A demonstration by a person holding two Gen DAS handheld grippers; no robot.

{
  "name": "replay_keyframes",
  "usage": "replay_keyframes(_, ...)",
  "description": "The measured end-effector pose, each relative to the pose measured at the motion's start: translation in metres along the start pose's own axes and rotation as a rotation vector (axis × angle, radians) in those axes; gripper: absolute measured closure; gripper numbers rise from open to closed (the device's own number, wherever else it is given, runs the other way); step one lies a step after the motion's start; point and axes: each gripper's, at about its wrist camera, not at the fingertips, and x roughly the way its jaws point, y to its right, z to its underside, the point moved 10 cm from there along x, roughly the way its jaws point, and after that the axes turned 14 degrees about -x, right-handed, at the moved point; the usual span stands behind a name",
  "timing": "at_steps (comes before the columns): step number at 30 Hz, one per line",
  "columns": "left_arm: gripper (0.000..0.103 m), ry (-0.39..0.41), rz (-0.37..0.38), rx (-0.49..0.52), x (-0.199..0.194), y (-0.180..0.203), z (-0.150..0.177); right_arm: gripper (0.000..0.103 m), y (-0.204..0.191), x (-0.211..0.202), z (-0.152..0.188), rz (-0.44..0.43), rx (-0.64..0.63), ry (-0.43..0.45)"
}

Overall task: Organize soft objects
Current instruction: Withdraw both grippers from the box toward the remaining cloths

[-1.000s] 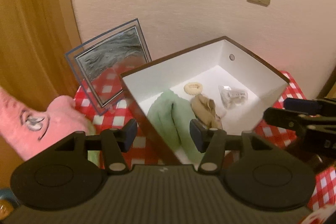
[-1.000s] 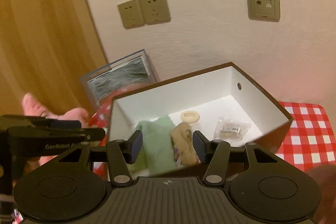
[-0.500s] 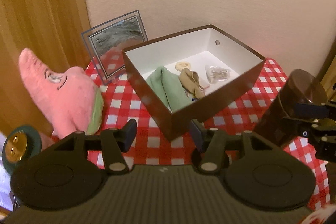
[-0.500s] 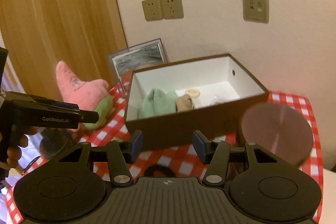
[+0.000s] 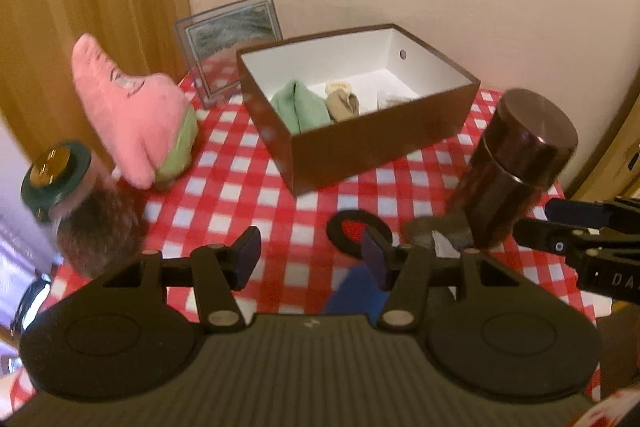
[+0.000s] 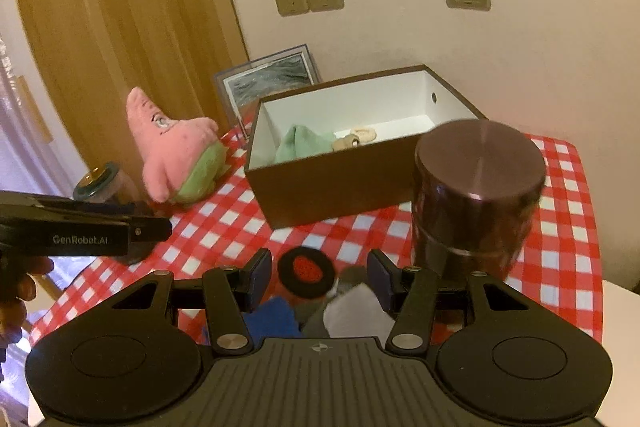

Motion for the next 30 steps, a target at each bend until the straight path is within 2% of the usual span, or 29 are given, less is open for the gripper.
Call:
replay_keyframes(5,0.050,-0.030,-0.027,-0.021,-0.020,0.006,0.043,0.050,0.000,-0.025,0.022,-0.026,-0.012,0.000)
replay_keyframes(13,0.050,-0.039,-0.054,-0.051,-0.053,0.019,0.107,0.050,0.003,-0.068,0.078,-0.053,-0.015,-0.035)
replay_keyframes(17,0.050,-0.048,-0.058,-0.048,-0.061,0.024,0.129,0.050,0.003,-0.078,0.102,-0.061,-0.006,-0.060)
replay_keyframes(23,0.050,-0.044,-0.040,-0.021,-0.049,0.024,0.137,0.050,0.000,-0.073,0.124,-0.059,0.003,-0.091)
replay_keyframes(30,0.050,-0.066,-0.004,0.046,0.000,0.020,0.126,0.050,0.001,-0.042,0.129,-0.011,0.020,-0.121)
